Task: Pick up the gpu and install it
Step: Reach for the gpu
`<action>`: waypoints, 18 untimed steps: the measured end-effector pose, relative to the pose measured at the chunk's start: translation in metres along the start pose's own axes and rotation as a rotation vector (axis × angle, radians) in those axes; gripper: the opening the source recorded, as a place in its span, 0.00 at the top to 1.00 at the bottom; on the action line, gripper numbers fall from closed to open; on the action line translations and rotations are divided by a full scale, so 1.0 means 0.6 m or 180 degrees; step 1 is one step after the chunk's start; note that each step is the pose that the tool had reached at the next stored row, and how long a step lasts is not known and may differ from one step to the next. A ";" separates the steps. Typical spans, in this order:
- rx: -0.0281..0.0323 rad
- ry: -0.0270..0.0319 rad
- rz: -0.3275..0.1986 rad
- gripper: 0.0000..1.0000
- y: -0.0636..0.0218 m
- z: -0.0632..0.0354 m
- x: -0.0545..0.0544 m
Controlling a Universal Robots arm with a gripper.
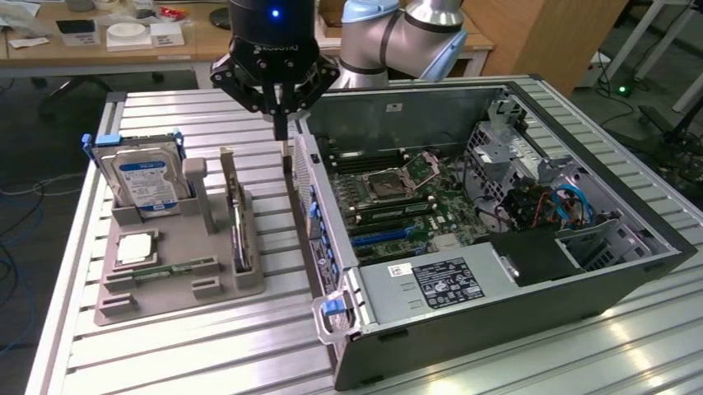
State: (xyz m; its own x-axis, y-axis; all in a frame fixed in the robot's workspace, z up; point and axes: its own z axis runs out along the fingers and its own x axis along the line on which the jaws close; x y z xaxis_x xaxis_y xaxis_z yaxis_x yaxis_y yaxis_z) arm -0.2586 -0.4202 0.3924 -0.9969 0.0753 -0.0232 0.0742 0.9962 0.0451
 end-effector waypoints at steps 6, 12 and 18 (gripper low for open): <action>0.0000 0.0000 0.0000 0.90 -0.003 0.000 0.006; 0.0000 0.0000 0.0000 0.90 -0.006 0.000 0.014; 0.0000 0.0000 0.0000 0.90 -0.008 -0.001 0.023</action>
State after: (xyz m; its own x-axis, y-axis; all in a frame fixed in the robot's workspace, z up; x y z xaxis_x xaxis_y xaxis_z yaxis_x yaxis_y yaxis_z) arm -0.2727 -0.4240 0.3922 -0.9969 0.0753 -0.0233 0.0742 0.9962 0.0450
